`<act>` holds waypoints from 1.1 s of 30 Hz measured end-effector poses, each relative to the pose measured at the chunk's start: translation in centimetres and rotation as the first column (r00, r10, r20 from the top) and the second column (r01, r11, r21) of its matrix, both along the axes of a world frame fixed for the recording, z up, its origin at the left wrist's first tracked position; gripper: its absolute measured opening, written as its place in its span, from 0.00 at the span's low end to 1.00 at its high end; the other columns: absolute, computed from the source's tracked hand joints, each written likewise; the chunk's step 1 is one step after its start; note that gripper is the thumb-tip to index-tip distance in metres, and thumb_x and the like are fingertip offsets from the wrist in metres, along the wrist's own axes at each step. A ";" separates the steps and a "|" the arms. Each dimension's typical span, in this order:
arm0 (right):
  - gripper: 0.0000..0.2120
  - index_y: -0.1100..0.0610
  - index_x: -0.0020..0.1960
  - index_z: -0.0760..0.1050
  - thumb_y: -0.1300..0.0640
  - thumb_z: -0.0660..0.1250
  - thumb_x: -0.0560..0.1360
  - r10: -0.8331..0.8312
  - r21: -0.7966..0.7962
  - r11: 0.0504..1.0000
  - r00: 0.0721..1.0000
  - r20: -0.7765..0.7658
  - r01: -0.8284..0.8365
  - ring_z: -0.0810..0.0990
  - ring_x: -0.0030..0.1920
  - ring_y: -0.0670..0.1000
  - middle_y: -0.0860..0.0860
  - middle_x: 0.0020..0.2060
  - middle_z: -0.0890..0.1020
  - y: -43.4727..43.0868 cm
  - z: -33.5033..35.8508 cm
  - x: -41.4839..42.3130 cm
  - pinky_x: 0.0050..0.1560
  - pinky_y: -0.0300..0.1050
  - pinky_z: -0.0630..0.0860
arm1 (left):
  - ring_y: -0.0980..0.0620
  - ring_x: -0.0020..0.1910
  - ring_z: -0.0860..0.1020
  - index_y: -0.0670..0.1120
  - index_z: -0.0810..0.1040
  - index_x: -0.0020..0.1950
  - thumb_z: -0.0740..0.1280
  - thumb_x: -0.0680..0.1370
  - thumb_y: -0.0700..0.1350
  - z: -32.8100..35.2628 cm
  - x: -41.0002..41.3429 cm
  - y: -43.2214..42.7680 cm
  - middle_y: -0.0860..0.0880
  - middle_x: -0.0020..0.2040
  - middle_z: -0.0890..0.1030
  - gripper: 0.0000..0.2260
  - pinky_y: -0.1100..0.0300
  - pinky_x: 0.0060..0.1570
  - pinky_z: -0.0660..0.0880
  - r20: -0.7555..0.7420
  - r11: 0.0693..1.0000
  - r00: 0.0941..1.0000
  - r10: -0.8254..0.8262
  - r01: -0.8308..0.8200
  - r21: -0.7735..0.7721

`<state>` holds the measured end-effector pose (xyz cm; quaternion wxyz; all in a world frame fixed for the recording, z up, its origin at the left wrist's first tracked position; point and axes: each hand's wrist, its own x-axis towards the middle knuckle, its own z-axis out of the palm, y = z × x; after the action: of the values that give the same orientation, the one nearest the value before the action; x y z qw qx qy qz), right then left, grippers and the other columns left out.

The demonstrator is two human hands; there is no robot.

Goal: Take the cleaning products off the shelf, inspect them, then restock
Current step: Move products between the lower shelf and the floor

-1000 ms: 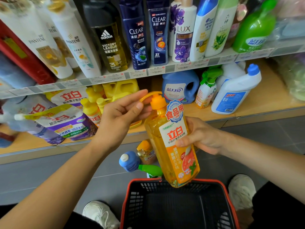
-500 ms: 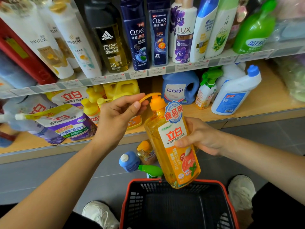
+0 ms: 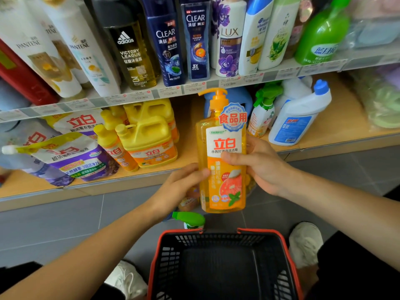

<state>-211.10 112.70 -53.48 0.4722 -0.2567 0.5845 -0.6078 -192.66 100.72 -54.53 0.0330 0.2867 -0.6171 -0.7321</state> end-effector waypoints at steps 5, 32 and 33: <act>0.23 0.55 0.61 0.80 0.56 0.78 0.67 -0.095 -0.020 0.995 0.994 0.060 0.096 0.84 0.59 0.55 0.54 0.57 0.85 0.3 0.4 -0.3 0.64 0.64 0.76 | 0.50 0.58 0.84 0.45 0.75 0.68 0.77 0.70 0.45 -1.2 -0.6 1.1 0.50 0.59 0.85 0.28 0.61 0.51 0.80 -0.016 0.999 0.999 -0.039 0.039 0.011; 0.53 0.46 0.78 0.62 0.35 0.81 0.59 0.409 0.351 0.900 0.218 -0.886 -0.259 0.65 0.72 0.45 0.43 0.72 0.68 0.2 2.7 -2.4 0.72 0.47 0.64 | 0.59 0.46 0.84 0.54 0.83 0.56 0.80 0.54 0.59 4.7 -1.1 -0.6 0.57 0.47 0.85 0.31 0.54 0.45 0.83 -0.102 0.724 0.990 0.097 -0.141 -0.676; 0.52 0.45 0.77 0.64 0.36 0.82 0.58 0.464 0.376 0.873 0.296 -0.835 -0.309 0.69 0.70 0.43 0.41 0.70 0.72 0.2 2.5 -2.6 0.70 0.48 0.69 | 0.58 0.45 0.84 0.55 0.83 0.56 0.80 0.54 0.58 4.8 -1.2 -0.4 0.57 0.46 0.85 0.30 0.54 0.44 0.83 -0.114 0.724 0.992 0.059 -0.121 -0.679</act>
<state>-213.65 112.89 -51.00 0.2267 -0.6423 0.7064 -0.1924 -193.88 100.36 -49.75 0.1976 0.2527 -0.8266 -0.4624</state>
